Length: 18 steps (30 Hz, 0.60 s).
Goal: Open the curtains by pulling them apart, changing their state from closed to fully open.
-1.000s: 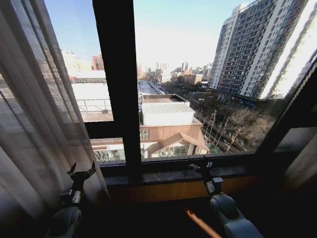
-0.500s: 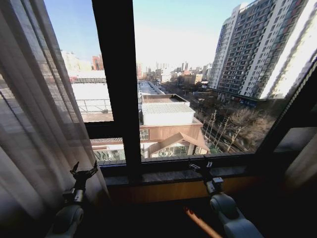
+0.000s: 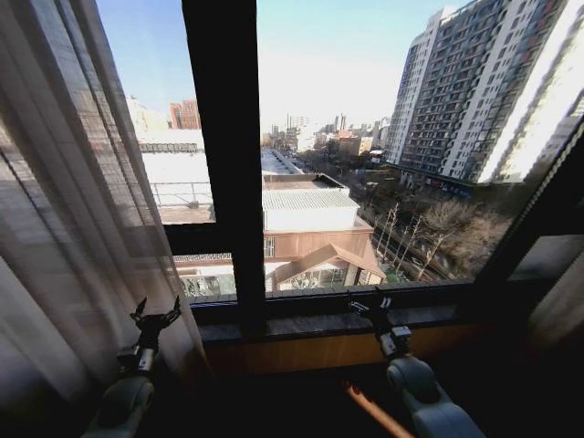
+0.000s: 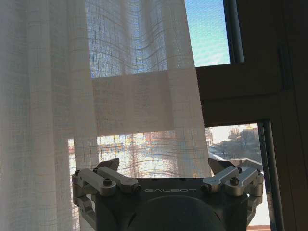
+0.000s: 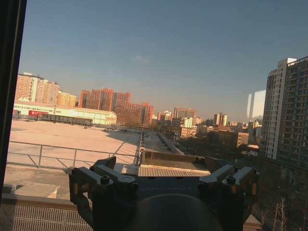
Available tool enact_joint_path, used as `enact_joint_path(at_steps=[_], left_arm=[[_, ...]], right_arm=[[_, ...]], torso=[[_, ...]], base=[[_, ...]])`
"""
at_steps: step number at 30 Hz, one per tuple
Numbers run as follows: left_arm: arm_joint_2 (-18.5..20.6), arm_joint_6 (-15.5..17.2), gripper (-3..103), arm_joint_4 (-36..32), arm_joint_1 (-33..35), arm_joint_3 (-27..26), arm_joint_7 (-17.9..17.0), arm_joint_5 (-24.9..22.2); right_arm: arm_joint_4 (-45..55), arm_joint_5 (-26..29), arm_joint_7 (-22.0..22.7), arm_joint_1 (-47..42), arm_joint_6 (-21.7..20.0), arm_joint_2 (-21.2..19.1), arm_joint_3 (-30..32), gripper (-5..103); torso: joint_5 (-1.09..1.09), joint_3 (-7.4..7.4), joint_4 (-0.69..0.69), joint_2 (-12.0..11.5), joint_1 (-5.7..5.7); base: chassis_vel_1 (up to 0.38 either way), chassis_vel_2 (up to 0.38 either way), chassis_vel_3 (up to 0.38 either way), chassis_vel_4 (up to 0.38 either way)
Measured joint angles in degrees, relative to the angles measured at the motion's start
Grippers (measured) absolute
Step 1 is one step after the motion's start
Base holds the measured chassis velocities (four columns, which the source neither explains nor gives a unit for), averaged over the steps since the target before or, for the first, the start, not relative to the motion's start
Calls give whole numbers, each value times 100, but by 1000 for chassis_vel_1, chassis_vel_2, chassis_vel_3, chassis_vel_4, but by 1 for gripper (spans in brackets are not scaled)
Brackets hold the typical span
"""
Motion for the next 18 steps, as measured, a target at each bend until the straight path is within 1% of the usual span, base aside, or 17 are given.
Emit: enact_joint_path(at_steps=[9, 12, 13, 14, 17, 18], left_arm=[[-20, 2, 100, 295, -419, 303, 3, 29], [50, 22, 100, 631, -820, 481, 50, -3], [50, 22, 100, 631, -820, 481, 50, -3], [73, 23, 100, 799, -1043, 565, 77, -25], [93, 28, 100, 998, -1263, 630, 129, -63], [100, 30, 100, 1060, -1320, 633, 196, -86]], right_arm=[[0, 0, 0, 0, 0, 0, 0, 100], [0, 0, 0, 0, 0, 0, 0, 100], [0, 0, 0, 0, 0, 0, 0, 100], [0, 0, 0, 0, 0, 0, 0, 100], [0, 0, 0, 0, 0, 0, 0, 100], [0, 0, 0, 0, 0, 0, 0, 100]], torso=[[-3, 1, 1, 0, 1], [-2, 1, 1, 0, 1], [-2, 1, 1, 0, 1], [-2, 0, -1, 0, 0], [-1, 0, -2, 0, 1], [-1, 1, -1, 0, 1]], base=[[0, 0, 0, 0], [0, 0, 0, 0], [0, 0, 0, 0], [0, 0, 0, 0], [0, 0, 0, 0], [0, 0, 0, 0]])
